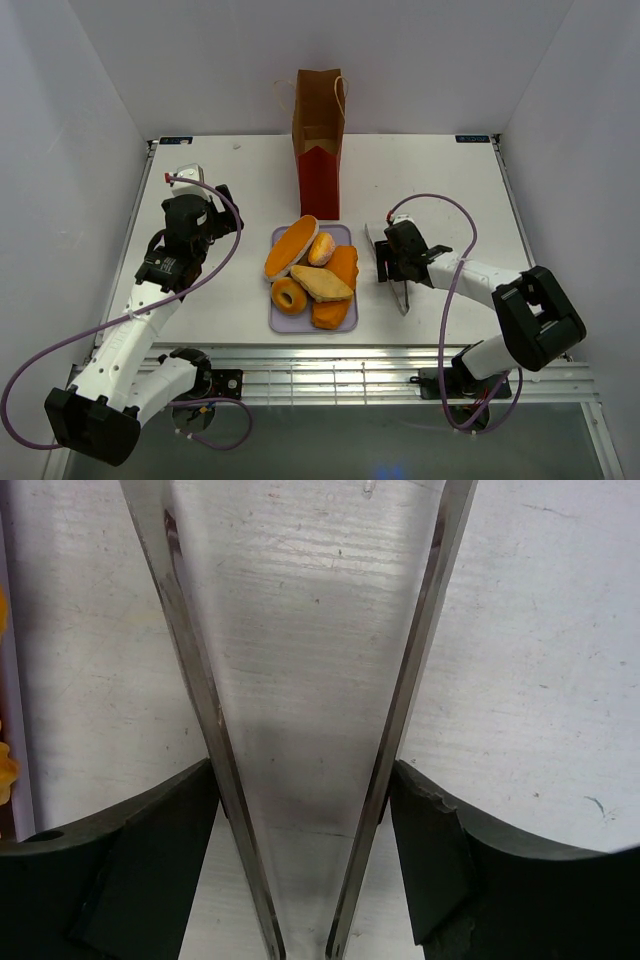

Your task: Place the fake bread into the paper bag

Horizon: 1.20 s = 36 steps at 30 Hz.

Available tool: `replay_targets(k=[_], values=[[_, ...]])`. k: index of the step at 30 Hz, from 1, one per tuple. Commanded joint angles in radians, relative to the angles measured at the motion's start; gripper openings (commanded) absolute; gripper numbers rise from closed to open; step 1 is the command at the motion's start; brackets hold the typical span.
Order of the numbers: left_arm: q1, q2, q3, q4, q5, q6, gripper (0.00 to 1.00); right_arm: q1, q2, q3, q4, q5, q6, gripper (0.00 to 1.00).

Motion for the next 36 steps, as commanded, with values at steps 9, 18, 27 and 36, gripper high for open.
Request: replay_targets(k=[9,18,27,36], values=[[-0.009,-0.029,0.025,0.012,0.006,0.0,0.98,0.004,-0.128,0.063,-0.095,0.065,0.02,0.72],[-0.014,-0.036,0.023,0.012,0.0,0.001,0.98,0.004,-0.128,0.006,-0.062,0.033,0.032,0.92],[-0.018,-0.039,0.023,0.014,-0.002,0.003,0.98,0.004,-0.104,-0.015,-0.019,0.039,0.029,0.9],[-0.02,-0.038,0.021,0.014,0.003,0.004,0.98,0.004,-0.006,0.006,0.013,0.053,0.046,0.9]])
